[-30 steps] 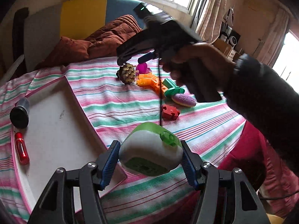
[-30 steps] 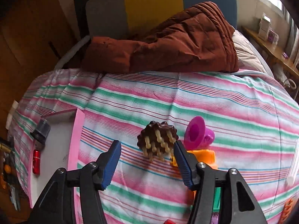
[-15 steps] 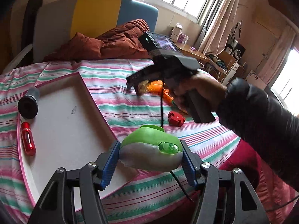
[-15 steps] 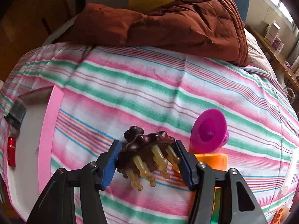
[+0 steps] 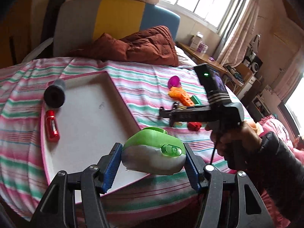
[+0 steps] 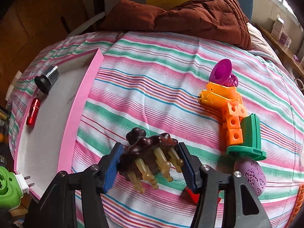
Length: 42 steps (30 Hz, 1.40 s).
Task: Organize rigid objects
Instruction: 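Carry the white-green toy into the tray and release it while the right grasps the brown spiky ball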
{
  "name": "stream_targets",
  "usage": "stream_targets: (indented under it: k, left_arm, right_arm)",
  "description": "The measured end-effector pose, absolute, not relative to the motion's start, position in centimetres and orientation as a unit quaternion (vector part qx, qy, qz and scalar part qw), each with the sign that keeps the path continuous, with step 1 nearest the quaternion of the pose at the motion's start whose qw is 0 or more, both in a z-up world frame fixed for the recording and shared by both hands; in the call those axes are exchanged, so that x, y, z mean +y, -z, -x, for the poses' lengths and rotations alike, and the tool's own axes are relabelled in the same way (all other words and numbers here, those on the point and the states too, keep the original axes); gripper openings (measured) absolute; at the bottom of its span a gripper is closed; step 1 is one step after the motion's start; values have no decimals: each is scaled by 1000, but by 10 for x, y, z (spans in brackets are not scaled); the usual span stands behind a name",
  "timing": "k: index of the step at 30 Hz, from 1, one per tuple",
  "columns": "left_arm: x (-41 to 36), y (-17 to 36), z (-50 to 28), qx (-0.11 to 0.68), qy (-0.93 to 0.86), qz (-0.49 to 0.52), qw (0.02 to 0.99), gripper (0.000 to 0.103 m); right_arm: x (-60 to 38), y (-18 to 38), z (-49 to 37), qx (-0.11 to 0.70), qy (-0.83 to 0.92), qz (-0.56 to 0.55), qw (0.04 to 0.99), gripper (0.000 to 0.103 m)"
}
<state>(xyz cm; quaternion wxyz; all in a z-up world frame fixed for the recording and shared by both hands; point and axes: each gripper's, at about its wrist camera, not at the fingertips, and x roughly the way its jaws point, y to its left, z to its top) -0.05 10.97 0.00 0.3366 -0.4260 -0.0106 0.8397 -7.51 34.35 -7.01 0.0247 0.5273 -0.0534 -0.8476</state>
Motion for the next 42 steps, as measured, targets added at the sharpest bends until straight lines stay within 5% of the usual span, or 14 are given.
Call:
stream_targets:
  k: [12,42]
  left_arm:
    - [57,11,7,-19,-867,434,246,63]
    - [74,42,152,-57,-840,509,180,60]
  right_arm:
    - [362,75,75,-129,845,-517,32,59]
    - [345,73,77,-69,852,-518,24,59]
